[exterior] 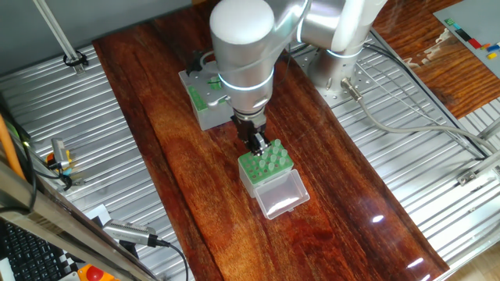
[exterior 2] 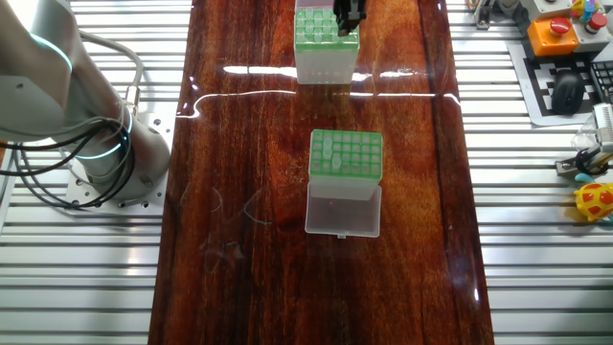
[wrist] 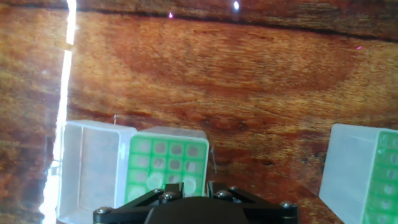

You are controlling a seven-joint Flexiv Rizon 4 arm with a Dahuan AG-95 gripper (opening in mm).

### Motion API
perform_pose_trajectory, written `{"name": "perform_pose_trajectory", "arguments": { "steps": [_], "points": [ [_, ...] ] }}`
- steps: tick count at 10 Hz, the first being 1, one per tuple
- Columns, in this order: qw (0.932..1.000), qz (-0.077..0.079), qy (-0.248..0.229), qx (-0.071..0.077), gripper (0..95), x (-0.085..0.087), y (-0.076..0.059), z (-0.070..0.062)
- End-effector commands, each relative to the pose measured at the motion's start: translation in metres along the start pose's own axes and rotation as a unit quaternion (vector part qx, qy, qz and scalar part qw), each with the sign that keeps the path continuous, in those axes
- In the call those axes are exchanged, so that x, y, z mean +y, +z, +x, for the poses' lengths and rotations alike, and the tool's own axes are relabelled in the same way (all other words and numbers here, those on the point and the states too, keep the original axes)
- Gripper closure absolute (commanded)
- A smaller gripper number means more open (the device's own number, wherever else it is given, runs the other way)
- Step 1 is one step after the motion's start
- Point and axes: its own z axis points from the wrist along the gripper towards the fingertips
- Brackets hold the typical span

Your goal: Transfer all large pipette tips from one holder to another

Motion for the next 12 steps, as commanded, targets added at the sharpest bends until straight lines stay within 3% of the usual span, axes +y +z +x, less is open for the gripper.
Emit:
{"name": "perform_pose_trajectory", "arguments": {
  "steps": [1, 6, 12],
  "points": [
    [1.0000, 0.000, 0.009, -0.001, 76.0, -0.0010, 0.0055, -0.0005],
    [0.9999, -0.007, 0.013, -0.001, 76.0, 0.0021, 0.0029, -0.0056],
    [0.9999, -0.006, 0.012, 0.003, 76.0, 0.0034, 0.0102, -0.0065]
  ]
}}
